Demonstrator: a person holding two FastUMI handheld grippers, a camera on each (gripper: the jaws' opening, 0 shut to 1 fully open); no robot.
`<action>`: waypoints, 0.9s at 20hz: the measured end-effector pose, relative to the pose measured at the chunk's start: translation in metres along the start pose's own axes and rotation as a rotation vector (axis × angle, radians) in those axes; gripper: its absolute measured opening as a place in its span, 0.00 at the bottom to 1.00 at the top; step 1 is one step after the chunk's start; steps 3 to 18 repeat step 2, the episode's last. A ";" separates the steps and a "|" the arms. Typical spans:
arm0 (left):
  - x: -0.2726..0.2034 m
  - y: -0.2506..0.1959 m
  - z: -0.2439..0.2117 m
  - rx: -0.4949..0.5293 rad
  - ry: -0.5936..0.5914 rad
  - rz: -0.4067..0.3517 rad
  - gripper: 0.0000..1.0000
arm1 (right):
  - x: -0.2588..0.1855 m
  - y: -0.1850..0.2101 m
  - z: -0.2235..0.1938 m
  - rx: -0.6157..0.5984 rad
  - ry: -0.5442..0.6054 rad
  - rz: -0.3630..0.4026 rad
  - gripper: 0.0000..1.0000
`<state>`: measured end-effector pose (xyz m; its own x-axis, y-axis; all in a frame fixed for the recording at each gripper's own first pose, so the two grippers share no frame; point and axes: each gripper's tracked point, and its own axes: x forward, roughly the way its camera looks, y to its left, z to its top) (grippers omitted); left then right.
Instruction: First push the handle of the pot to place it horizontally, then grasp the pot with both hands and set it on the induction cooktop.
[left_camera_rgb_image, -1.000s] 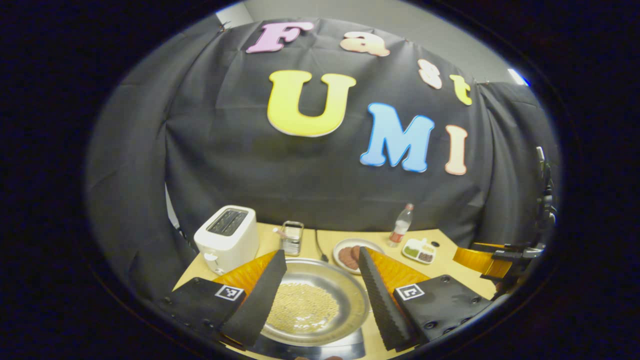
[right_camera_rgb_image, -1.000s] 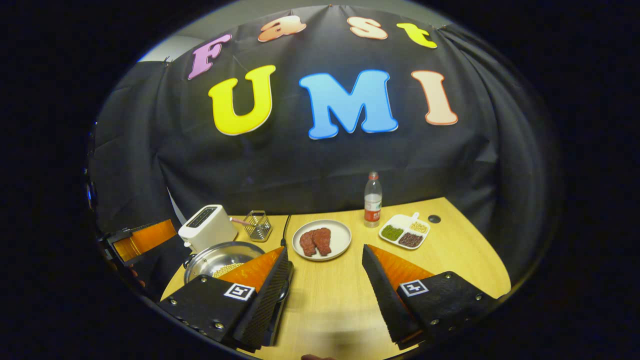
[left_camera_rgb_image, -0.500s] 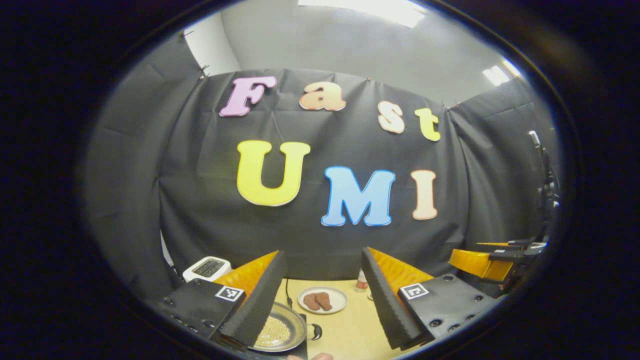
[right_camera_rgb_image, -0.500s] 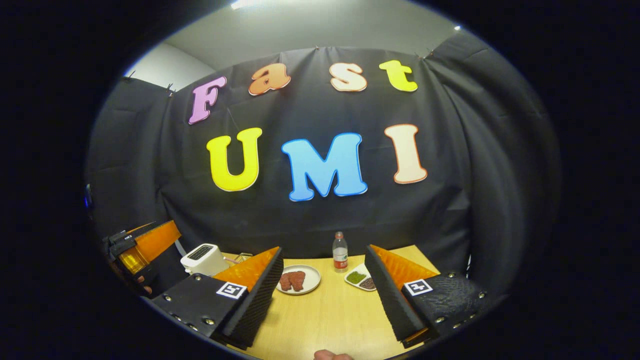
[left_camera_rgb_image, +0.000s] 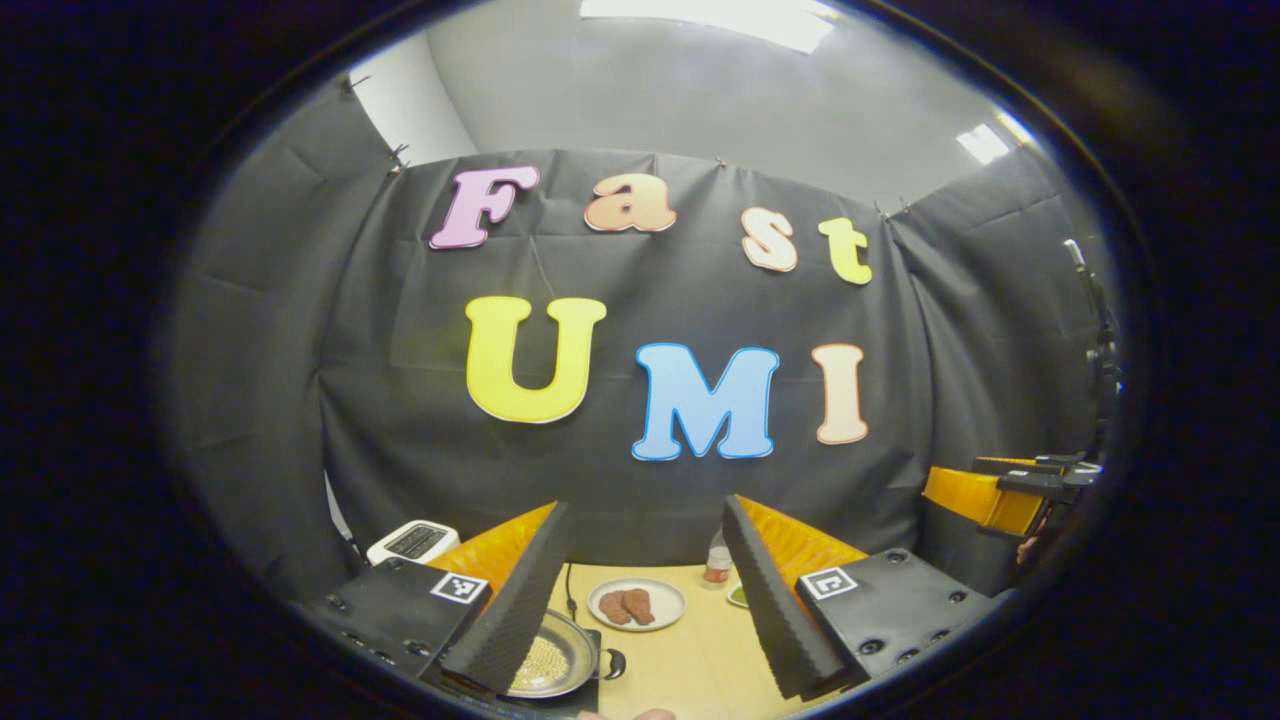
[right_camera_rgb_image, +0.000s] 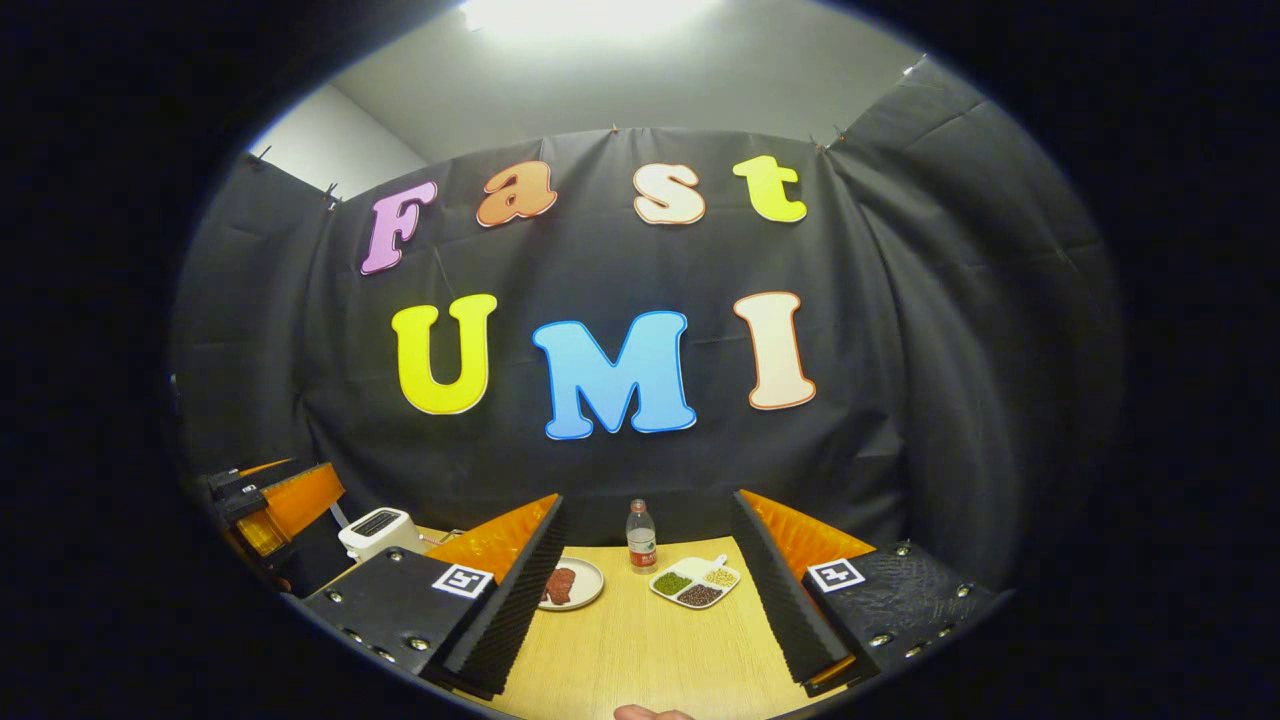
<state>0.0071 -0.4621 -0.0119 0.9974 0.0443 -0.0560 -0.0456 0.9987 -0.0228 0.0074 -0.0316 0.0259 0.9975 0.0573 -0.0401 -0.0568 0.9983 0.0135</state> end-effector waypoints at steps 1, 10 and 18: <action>-0.003 0.003 0.000 -0.002 0.003 0.004 0.95 | 0.000 0.001 0.001 0.000 -0.002 0.003 0.99; -0.004 0.005 -0.001 -0.003 0.007 0.007 0.95 | 0.002 0.001 0.000 -0.002 0.001 0.002 0.99; -0.004 0.005 -0.001 -0.003 0.007 0.007 0.95 | 0.002 0.001 0.000 -0.002 0.001 0.002 0.99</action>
